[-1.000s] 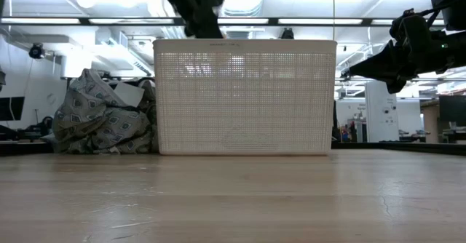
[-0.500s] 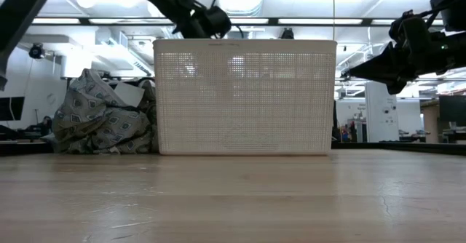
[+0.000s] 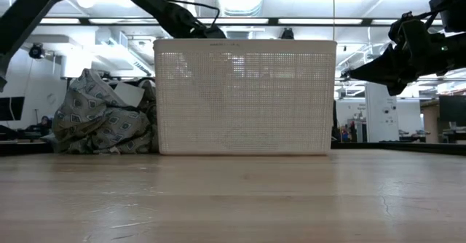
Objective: Pick & place medical supplies in basket/bin
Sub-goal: Put the orange pill bottle into the white bin, then put the orange bandage into the white bin
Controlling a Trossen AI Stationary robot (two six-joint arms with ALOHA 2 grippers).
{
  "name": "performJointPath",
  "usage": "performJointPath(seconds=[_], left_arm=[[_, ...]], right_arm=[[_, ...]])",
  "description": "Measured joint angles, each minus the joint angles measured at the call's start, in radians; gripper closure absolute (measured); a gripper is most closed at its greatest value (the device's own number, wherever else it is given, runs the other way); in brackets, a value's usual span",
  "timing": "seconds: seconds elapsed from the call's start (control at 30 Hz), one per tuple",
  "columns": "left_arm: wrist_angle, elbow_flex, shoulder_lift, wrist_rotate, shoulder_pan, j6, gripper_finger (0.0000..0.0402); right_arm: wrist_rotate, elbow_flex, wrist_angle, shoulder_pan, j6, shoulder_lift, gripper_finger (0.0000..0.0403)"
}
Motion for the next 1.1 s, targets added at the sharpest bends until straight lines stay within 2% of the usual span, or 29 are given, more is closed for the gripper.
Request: performJointPath(seconds=[0.37,0.8,1.1], left_arm=[[0.008,-0.004,0.000,-0.001,0.003,0.002,0.0210],[0.014,-0.004,-0.029,0.007,0.004,0.003,0.0106],[0.044,-0.003,-0.184,0.282,-0.012,0.003,0.0099]], right_arm=[[0.000,0.000,0.000,0.000,0.000,0.000,0.0394],[0.001,0.000,0.000,0.000,0.000,0.000,0.0394],[0.002,0.000,0.000,0.000,0.000,0.003,0.0394]])
